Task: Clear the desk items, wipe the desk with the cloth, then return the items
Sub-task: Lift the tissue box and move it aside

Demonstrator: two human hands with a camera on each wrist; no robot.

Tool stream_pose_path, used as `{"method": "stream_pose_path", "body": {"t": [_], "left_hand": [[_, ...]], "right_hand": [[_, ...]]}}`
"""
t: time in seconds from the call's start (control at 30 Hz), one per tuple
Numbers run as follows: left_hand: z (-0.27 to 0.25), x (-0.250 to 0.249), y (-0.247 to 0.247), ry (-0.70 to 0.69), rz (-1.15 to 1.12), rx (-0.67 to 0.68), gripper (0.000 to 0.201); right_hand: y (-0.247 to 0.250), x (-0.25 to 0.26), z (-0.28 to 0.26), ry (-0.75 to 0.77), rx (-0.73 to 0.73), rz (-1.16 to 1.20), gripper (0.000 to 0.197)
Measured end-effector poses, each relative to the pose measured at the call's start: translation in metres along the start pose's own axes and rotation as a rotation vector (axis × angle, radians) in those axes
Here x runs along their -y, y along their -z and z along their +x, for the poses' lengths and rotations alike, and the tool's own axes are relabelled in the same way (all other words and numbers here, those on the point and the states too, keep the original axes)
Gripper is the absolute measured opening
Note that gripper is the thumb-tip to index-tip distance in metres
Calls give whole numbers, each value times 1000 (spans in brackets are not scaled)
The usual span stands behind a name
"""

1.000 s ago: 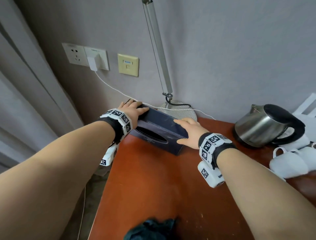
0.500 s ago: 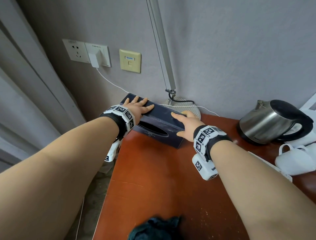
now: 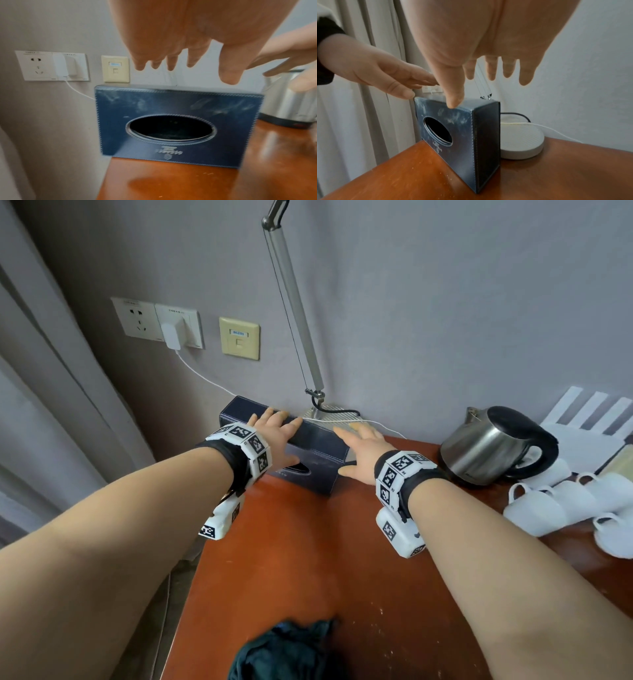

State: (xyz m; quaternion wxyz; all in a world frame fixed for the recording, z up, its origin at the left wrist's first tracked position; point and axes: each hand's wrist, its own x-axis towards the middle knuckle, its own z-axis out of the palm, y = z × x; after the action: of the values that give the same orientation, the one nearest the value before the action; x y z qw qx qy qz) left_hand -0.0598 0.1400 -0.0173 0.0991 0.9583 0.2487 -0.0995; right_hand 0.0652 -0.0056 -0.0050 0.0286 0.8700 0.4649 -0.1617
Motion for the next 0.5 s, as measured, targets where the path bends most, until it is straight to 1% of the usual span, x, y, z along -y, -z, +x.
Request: {"method": "stream_pose_path", "body": {"t": [0.1, 0.23, 0.37, 0.5], "left_hand": [[-14, -24, 4, -70, -80, -70, 80], [-33, -64, 16, -244, -153, -149, 78], [-44, -103, 20, -402, -225, -130, 81], [-53, -147, 16, -565, -237, -100, 83]], "right_hand": [[11, -10, -26, 13, -59, 10, 78], [23, -32, -73, 21, -141, 132, 74], [23, -67, -123, -35, -154, 173, 73], [18, -109, -167, -87, -179, 178, 72]]}}
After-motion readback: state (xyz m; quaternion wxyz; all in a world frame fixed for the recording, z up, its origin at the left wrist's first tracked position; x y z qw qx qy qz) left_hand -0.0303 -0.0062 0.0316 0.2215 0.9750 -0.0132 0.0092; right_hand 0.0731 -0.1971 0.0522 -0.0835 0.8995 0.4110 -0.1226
